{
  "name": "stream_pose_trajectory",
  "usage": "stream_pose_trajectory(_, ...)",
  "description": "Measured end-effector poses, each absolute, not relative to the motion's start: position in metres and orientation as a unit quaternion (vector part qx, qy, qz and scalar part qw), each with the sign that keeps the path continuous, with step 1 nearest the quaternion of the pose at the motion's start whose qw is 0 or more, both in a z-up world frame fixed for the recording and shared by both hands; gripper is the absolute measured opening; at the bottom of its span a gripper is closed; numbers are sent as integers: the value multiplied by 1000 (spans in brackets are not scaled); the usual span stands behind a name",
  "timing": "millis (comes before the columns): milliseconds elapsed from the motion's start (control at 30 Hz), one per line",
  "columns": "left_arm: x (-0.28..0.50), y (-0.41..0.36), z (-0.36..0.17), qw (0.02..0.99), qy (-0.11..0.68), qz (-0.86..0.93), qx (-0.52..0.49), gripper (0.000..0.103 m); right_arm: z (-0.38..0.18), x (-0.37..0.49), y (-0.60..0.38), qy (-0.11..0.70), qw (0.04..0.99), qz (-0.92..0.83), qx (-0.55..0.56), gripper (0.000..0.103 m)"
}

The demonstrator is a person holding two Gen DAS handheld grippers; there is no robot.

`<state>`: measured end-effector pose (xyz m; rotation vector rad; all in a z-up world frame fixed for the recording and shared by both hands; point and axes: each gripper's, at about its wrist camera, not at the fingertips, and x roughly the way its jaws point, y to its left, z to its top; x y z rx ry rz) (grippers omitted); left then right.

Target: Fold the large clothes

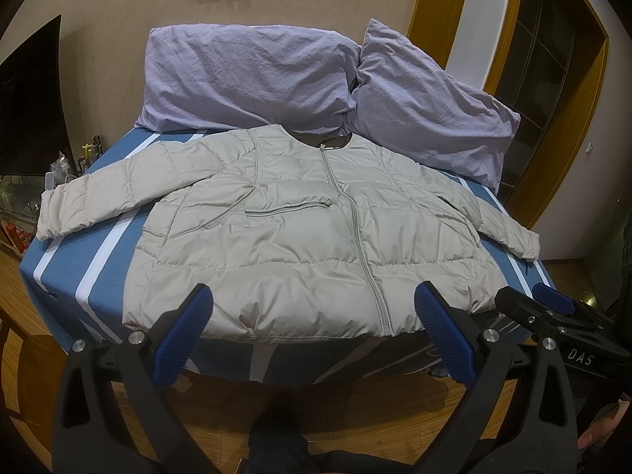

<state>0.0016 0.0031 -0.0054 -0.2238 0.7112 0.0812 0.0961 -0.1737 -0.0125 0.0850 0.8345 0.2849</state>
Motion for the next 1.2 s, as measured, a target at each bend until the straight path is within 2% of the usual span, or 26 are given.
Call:
stream_pose_trajectory(433, 2, 3, -6, 930, 348, 40, -109, 101, -13, 100, -176, 404, 903, 136, 43, 102)
stream_pose_trajectory(733, 25, 16, -17, 923, 360, 47, -125, 101, -21, 136, -205, 414, 900, 105, 84, 102)
stream_pose_trajectory(1033, 75, 38, -29, 911, 391, 88, -99, 101, -35, 211, -291, 421, 899, -29, 113, 102)
stream_pose_trajectory(1200, 103, 53, -38, 902, 408, 108, -91, 101, -66, 260, -375, 448, 866, -126, 180, 99)
